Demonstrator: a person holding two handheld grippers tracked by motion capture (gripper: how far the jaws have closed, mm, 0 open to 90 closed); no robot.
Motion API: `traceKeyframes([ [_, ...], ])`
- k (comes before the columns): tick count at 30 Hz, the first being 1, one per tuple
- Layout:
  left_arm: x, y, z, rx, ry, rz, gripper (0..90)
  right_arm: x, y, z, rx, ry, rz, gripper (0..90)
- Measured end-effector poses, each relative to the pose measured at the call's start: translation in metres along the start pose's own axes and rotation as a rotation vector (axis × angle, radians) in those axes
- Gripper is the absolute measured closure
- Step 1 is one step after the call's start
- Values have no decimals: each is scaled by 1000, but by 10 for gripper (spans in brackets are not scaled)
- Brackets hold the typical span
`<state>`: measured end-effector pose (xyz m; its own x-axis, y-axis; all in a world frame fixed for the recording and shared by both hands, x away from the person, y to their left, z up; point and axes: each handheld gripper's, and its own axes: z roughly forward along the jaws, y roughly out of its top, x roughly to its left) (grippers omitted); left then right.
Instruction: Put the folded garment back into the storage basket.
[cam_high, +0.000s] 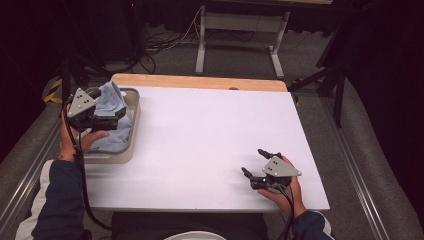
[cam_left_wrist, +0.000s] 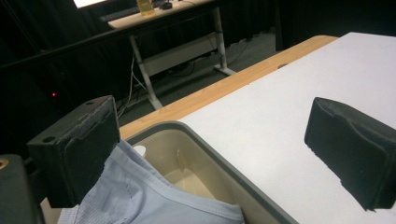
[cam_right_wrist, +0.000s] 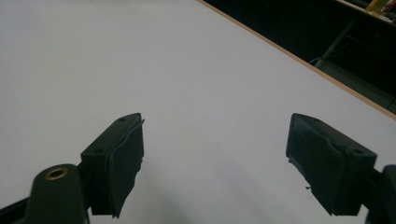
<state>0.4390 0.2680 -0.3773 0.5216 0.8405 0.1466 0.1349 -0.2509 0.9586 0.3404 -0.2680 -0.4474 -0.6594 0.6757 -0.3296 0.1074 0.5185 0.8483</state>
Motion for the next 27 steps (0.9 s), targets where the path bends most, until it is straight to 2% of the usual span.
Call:
traceKeyframes([
  [4,-7,0,0,-15,-11,-2,44,0,0,0,2,2,-5,202],
  [6,-10,0,-1,-19,-3,10,44,0,0,0,3,1,-5,202],
  [8,-14,-1,-2,-37,-18,-4,44,0,0,0,1,2,-4,202],
  [10,-18,-1,-2,-38,-20,5,43,0,0,0,-1,0,-1,202],
  [13,-21,-1,-3,-42,-21,8,41,-1,0,0,-1,-1,-1,202],
  [14,-23,0,-5,-57,-39,-2,41,-1,0,0,-1,-1,-1,202],
  [18,-26,1,-7,-63,-36,13,41,-1,0,-1,-4,-2,0,202],
  [19,-28,1,-9,-76,-44,2,40,-1,0,-1,-3,-2,0,202],
  [23,-32,2,-12,-84,-46,9,39,-1,1,-2,-7,-3,0,202],
  [27,-36,2,-14,-97,-57,0,38,-1,1,-2,-9,-4,-1,202],
])
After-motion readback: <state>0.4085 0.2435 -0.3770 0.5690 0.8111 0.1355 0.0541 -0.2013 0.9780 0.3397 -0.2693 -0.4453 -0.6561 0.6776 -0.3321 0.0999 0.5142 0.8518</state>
